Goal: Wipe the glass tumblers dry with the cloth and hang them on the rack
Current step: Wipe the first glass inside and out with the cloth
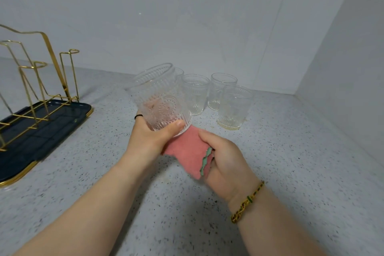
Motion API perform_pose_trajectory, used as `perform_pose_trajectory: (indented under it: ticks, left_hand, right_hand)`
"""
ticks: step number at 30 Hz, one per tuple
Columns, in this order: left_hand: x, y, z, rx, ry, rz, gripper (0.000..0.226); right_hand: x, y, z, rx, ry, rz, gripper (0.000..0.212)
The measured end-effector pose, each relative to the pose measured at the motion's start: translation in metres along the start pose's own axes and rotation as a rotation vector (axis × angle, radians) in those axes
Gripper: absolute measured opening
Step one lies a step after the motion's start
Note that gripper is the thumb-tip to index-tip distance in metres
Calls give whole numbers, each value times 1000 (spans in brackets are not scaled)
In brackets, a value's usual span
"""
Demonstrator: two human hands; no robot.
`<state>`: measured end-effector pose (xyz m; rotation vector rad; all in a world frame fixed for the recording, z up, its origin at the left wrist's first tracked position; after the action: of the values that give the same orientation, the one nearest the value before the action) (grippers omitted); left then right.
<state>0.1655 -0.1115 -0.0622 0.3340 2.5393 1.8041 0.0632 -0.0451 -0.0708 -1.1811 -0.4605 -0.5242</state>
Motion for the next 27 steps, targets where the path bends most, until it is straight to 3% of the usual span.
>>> perform_pose_trajectory:
  ticks: [3, 7, 10, 14, 17, 21, 27]
  left_hand:
    - [-1, 2, 0, -4, -4, -18, 80]
    - [6, -2, 6, -50, -36, -56, 89]
    - [11, -3, 8, -43, -64, -56, 77]
    - [7, -1, 5, -45, -24, -45, 92]
    - [2, -2, 3, -60, -6, -28, 96]
    - [3, 0, 4, -56, -16, -87, 97]
    - [9, 1, 7, -55, -42, -103, 93]
  right_hand:
    - [-8, -16, 6, -64, 55, -68, 26]
    - [-19, -28, 8, -169, 138, -159, 24]
    - [-10, -19, 4, -133, 74, -149, 23]
    - [-2, -1, -3, -18, 5, -69, 28]
    - [-7, -3, 1, 0, 86, 27, 23]
    - [-28, -25, 8, -134, 255, -31, 21]
    - [-10, -17, 3, -115, 91, -80, 22]
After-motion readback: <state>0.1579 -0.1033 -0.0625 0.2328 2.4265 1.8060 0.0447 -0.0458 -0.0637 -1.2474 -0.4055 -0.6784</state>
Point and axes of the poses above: each hand's wrist, its own z-axis away from the middle knuckle, its own x-axis out of the palm, y = z × x, the point moved 7 cm from there along -z, towards the middle knuckle, and after that the axes turned 6 degrees about x, right-handed, at the moved point
